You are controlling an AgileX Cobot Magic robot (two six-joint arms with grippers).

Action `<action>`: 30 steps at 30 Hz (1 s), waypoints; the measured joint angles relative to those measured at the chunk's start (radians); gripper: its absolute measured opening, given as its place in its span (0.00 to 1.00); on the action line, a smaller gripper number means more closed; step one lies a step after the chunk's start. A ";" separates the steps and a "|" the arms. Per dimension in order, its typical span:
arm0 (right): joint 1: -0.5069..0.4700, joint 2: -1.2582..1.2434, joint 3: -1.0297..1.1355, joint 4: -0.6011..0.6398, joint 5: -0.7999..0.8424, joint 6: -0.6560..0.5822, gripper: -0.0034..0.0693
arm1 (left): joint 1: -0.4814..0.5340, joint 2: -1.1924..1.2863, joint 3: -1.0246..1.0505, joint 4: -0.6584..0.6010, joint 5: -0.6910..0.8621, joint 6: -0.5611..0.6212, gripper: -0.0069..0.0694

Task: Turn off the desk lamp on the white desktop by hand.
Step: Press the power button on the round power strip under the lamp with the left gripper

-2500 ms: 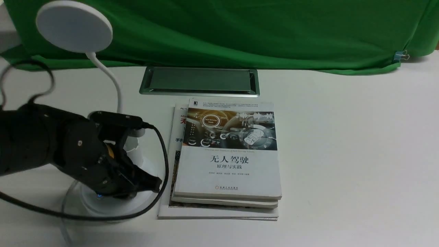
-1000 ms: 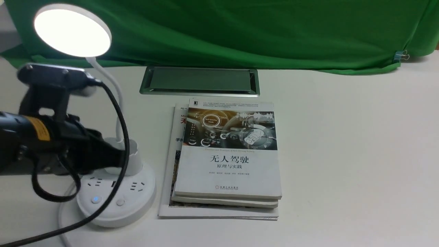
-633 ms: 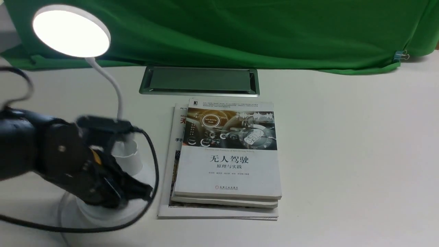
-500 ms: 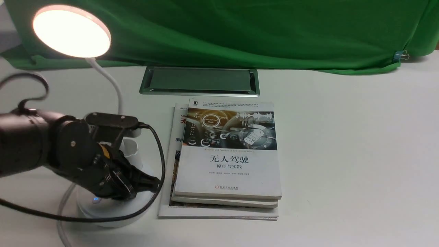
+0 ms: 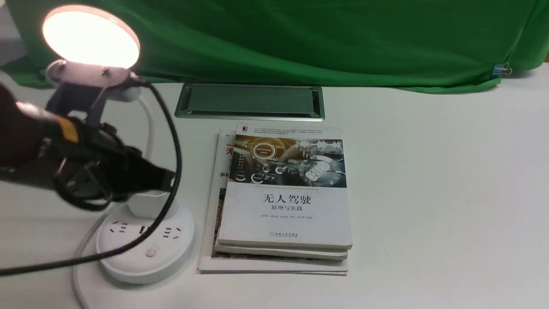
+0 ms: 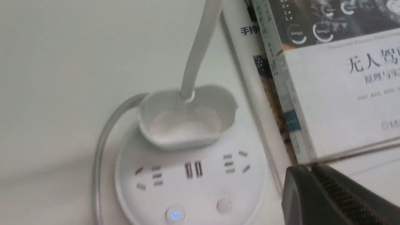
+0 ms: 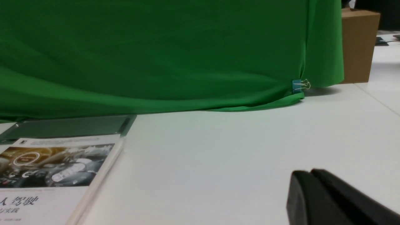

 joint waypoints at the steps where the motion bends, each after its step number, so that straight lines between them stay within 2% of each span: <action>1: 0.000 0.000 0.000 0.000 0.000 0.000 0.10 | 0.000 0.002 0.022 0.025 0.009 -0.019 0.11; 5: 0.000 0.000 0.000 0.000 0.000 0.000 0.10 | 0.000 0.047 0.057 0.090 0.031 -0.062 0.11; 11: 0.000 0.000 0.000 0.000 0.000 0.000 0.10 | -0.002 0.085 0.059 0.109 0.008 -0.065 0.11; 16: 0.000 0.000 0.000 0.000 0.000 0.000 0.10 | -0.055 0.140 0.059 0.226 0.047 -0.129 0.11; 21: 0.000 0.000 0.000 0.000 0.000 0.000 0.10 | -0.076 0.166 0.059 0.163 0.011 -0.141 0.11; 30: 0.000 0.000 0.000 0.000 0.000 0.000 0.10 | -0.052 0.324 0.081 0.141 -0.091 -0.139 0.11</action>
